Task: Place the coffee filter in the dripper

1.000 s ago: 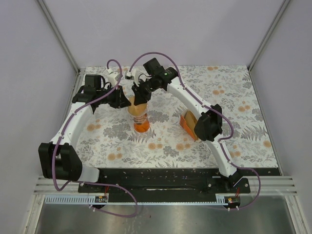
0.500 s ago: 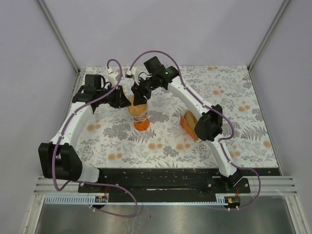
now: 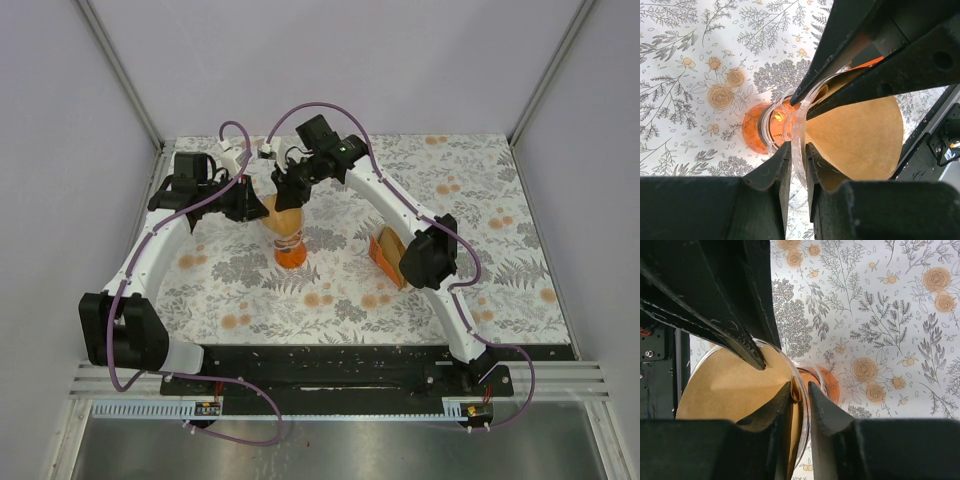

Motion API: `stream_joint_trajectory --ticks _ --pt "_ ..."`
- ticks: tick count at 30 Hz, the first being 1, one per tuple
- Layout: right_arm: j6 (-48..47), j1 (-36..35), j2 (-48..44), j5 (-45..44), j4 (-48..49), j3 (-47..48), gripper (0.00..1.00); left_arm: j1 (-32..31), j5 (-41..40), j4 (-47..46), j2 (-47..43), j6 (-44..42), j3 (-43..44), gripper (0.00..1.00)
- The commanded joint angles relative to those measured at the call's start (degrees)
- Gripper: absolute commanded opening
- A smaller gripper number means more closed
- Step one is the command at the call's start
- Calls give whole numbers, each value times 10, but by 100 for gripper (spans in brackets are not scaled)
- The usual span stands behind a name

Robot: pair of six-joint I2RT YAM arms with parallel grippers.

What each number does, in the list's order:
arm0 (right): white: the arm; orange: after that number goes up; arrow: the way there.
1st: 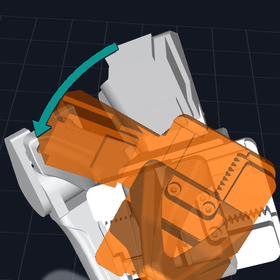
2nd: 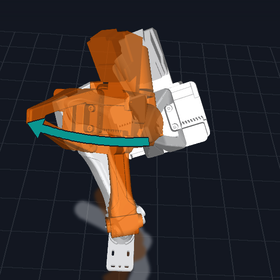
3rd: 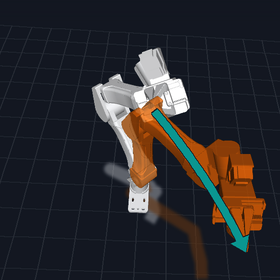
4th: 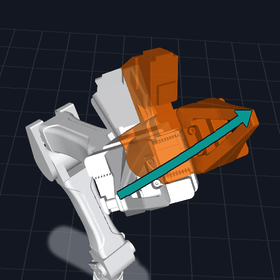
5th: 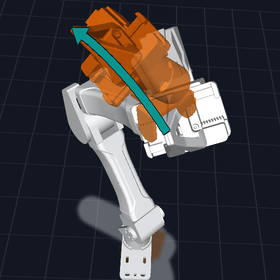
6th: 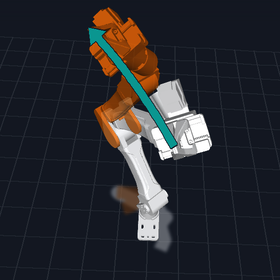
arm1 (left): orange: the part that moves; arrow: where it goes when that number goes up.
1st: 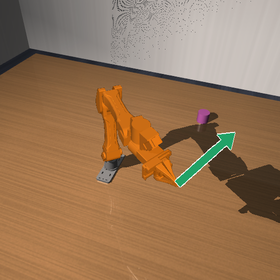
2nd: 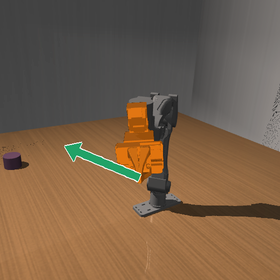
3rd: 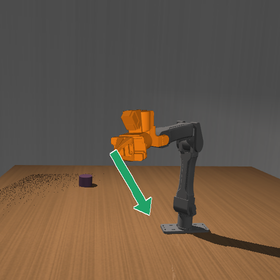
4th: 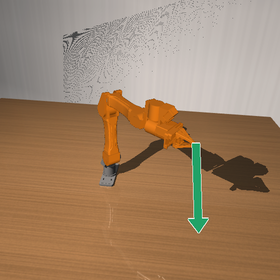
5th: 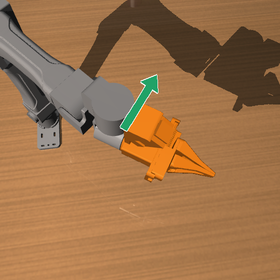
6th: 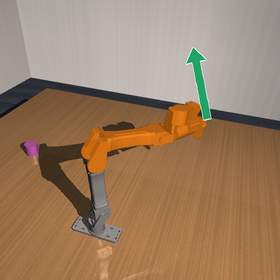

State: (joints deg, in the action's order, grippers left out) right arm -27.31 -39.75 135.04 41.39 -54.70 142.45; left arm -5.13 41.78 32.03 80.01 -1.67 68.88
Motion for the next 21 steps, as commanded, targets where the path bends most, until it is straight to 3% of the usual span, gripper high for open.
stream_joint_trajectory --ticks 1,6,8,9,10,12,13,16,21 --pt "6 5 -33 4 20 7 19 5 1 -7 -5 -9 10 20" --pt "7 5 -33 6 25 5 4 4 2 -8 -5 -9 10 20" --pt "5 5 -34 5 26 3 2 4 2 -8 -5 -8 10 20" --pt "4 5 -36 4 25 2 5 4 1 -8 -5 -9 10 20" --pt "4 5 -36 1 24 1 14 4 2 -8 -6 -9 10 20" --pt "2 5 -38 -7 25 -1 53 4 3 -8 -4 -9 11 20" --pt "2 5 -40 -10 25 -1 59 5 3 -8 -5 -8 10 20" --pt "1 6 -46 -10 25 5 64 4 5 -8 -4 -9 9 20" --pt "3 10 -58 8 34 11 62 4 4 -8 -5 -8 11 20"
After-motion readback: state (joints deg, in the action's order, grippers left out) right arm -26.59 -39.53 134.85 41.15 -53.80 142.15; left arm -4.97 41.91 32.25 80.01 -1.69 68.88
